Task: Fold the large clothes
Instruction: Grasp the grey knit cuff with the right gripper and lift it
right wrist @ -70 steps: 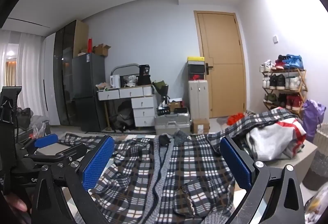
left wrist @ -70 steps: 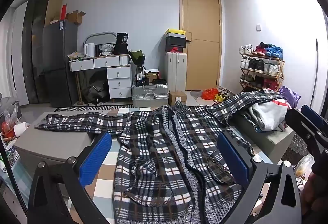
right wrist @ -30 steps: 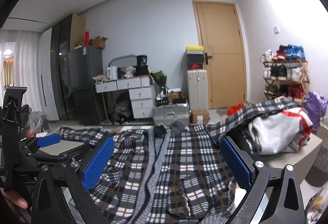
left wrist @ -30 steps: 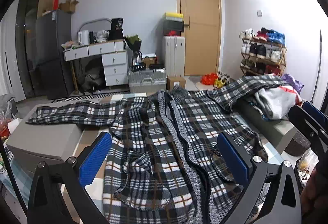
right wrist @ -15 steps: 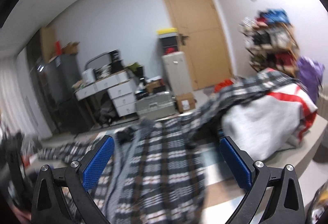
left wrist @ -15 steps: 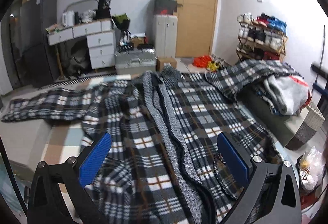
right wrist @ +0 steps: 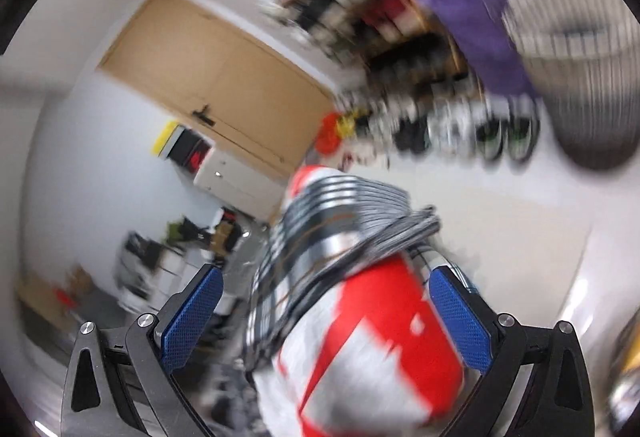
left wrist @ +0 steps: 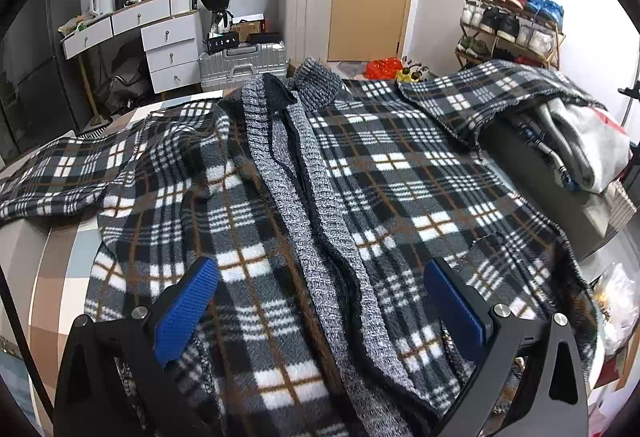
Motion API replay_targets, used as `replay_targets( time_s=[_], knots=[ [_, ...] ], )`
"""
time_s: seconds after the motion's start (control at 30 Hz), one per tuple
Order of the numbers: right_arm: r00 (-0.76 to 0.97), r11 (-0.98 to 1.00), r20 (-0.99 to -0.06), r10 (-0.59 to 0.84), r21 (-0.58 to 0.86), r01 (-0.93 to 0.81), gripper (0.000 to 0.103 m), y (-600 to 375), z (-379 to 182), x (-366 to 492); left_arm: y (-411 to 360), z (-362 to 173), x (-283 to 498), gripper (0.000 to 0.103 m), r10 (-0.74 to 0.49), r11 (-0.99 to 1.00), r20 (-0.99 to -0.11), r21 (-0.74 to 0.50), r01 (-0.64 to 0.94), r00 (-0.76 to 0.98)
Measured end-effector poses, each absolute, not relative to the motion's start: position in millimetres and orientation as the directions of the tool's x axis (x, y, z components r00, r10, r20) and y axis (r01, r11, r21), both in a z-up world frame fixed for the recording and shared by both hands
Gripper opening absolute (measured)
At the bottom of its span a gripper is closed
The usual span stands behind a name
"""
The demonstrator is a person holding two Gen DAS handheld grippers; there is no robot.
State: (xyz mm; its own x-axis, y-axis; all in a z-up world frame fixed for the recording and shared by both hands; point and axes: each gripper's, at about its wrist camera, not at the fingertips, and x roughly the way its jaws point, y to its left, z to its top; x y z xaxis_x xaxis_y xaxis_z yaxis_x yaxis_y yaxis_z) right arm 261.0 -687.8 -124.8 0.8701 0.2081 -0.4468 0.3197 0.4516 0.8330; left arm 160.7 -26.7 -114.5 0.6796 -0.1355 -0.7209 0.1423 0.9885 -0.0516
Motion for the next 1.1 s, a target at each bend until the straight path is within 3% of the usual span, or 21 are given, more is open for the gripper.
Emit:
replay_targets(
  time_s=[0.17, 0.33, 0.43, 0.5, 0.53, 0.63, 0.67, 0.87, 1.1],
  knots=[
    [0.849, 0.204, -0.443, 0.287, 0.895, 0.398, 0.103, -730, -186, 288, -36, -115, 162, 0.101, -0.13, 0.983, -0.732, -0.005, 0.185, 0.669],
    [0.845, 0.173, -0.428, 0.32, 0.904, 0.392, 0.101, -733, -199, 301, -33, -114, 161, 0.101, -0.128, 0.984, -0.739, -0.008, 0.18, 0.662],
    [0.839, 0.205, -0.419, 0.347, 0.907, 0.369, 0.087, -729, -192, 314, -33, -116, 163, 0.101, -0.124, 0.984, -0.744, -0.005, 0.179, 0.657],
    [0.837, 0.233, -0.431, 0.338, 0.899, 0.37, 0.066, -726, -182, 314, -34, -116, 163, 0.101, -0.116, 0.984, -0.746, 0.005, 0.179, 0.656],
    [0.837, 0.248, -0.443, 0.321, 0.892, 0.377, 0.064, -726, -179, 314, -37, -117, 164, 0.101, -0.114, 0.984, -0.747, 0.008, 0.18, 0.655],
    [0.841, 0.315, -0.476, 0.259, 0.864, 0.392, 0.036, -722, -162, 314, -38, -117, 162, 0.101, -0.119, 0.983, -0.75, 0.003, 0.184, 0.65],
    [0.847, 0.325, -0.469, 0.25, 0.865, 0.383, 0.021, -721, -157, 315, -38, -117, 161, 0.101, -0.123, 0.982, -0.75, 0.0, 0.187, 0.65],
    [0.857, 0.478, -0.51, 0.073, 0.772, 0.418, 0.011, -705, -104, 320, -33, -110, 155, 0.101, -0.127, 0.983, -0.734, -0.005, 0.182, 0.668],
    [0.869, 0.768, -0.471, -0.152, 0.497, 0.404, 0.01, -629, 7, 339, -14, -103, 148, 0.101, -0.112, 0.989, -0.712, -0.009, 0.15, 0.693]
  ],
)
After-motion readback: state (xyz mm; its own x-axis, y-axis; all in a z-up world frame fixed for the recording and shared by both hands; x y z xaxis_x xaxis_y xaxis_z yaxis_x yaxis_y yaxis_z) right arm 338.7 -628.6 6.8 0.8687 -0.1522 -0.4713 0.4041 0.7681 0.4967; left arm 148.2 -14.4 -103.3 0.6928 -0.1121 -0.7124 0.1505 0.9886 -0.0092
